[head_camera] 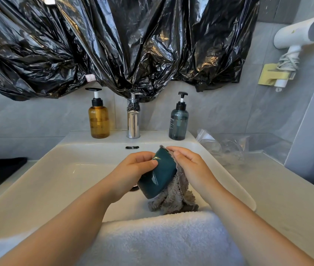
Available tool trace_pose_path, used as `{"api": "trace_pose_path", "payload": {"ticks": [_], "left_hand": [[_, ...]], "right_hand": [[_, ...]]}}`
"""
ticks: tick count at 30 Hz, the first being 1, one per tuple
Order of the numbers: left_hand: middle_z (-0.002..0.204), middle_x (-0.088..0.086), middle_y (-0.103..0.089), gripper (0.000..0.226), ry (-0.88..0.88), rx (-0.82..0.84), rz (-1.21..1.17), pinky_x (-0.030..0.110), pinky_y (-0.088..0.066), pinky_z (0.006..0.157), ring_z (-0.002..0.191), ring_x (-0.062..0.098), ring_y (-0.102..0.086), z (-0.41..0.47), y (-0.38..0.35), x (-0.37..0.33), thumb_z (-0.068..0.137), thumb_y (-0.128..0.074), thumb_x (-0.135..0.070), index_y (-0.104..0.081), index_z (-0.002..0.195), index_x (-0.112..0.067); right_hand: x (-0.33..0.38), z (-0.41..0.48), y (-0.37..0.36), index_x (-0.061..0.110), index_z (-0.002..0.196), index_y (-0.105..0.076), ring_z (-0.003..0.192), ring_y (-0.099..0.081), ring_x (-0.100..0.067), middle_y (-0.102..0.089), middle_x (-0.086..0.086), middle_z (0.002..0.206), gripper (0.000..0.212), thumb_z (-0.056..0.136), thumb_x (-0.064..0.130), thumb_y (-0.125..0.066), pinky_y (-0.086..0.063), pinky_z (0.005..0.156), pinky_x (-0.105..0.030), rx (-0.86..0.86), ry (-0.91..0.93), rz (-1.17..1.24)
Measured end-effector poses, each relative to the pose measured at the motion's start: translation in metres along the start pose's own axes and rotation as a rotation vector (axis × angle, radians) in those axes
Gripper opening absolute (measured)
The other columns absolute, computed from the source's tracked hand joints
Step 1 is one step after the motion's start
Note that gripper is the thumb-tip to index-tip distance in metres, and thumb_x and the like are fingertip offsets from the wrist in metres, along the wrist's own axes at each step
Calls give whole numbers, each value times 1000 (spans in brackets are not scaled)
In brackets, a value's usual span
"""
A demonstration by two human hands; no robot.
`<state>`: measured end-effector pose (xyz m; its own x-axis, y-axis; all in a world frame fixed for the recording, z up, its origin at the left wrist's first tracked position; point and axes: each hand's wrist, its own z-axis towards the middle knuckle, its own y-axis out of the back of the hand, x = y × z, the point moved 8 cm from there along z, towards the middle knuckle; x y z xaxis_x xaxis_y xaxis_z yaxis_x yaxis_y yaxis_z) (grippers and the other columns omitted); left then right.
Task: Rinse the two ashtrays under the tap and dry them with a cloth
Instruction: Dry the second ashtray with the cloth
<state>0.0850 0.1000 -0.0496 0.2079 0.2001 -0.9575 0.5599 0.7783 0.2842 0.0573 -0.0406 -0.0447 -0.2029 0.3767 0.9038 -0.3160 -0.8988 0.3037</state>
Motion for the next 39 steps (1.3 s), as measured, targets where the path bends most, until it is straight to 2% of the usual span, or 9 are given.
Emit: {"api": "trace_pose_path", "payload": {"ticks": [2,7,12,16,21,25,30,34,39], "left_hand": [[96,9,-72,28,21,11,-78,39,-47,82,88,26,-65,3,-1,3,82,-57,-29,-68,105,-19],[101,14,-71,24,26,-44,-107,45,-48,88,93,30,-65,3,5,6,85,-61,-31,-70,101,-16],[83,-1,-71,15,-42,25,-2,21,-47,62,71,9,-64,1,-2,0,98,-49,-15,-64,98,-15],[84,-3,-70,17,-67,46,53,9,-46,51,61,-5,-63,0,-7,-3,98,-47,-7,-64,101,-10],[91,0,-70,16,-56,-25,92,23,-48,64,76,12,-62,1,1,-1,99,-49,-15,-64,98,-20],[93,-2,-70,15,-69,-9,101,13,-50,56,77,6,-64,-1,0,-3,98,-49,-13,-63,100,-19],[78,-8,-69,21,-115,19,77,29,-39,63,71,16,-52,-5,-3,-8,99,-47,-11,-64,95,-23],[80,-13,-70,19,-65,65,36,24,-39,62,65,2,-58,-4,-6,-7,99,-46,-13,-63,102,-22],[99,6,-72,17,-5,71,-152,33,-52,74,89,20,-68,2,-5,2,93,-55,-19,-65,106,-17]], "right_hand": [[1,-2,-5,25,128,-60,118,-53,-8,-61,9,126,33,104,24,-38,-43,99,-22,38,2,-23],[10,-6,-14,29,132,-57,124,-48,-2,-57,12,134,34,102,20,-42,-39,107,-20,85,112,-92],[16,-6,-11,28,139,-51,119,-48,4,-52,16,137,38,103,24,-41,-37,90,0,52,190,-199],[0,0,-7,25,138,-52,125,-50,-9,-56,7,137,38,104,31,-36,-40,106,-24,18,64,-143],[14,-9,-5,30,139,-50,125,-45,3,-51,15,139,38,102,26,-43,-36,92,-1,0,204,-264],[20,-9,-14,34,141,-47,132,-40,3,-47,16,145,40,102,26,-43,-36,107,-15,62,300,-355],[-2,2,2,29,131,-57,121,-54,-7,-61,10,128,35,104,31,-35,-42,99,-20,-16,-8,33],[2,-2,1,25,127,-60,117,-56,-8,-63,9,125,33,104,27,-37,-44,101,-25,-17,9,29],[4,-2,-6,24,130,-60,121,-54,-8,-61,8,130,34,103,24,-40,-42,105,-26,23,39,-4]]}}
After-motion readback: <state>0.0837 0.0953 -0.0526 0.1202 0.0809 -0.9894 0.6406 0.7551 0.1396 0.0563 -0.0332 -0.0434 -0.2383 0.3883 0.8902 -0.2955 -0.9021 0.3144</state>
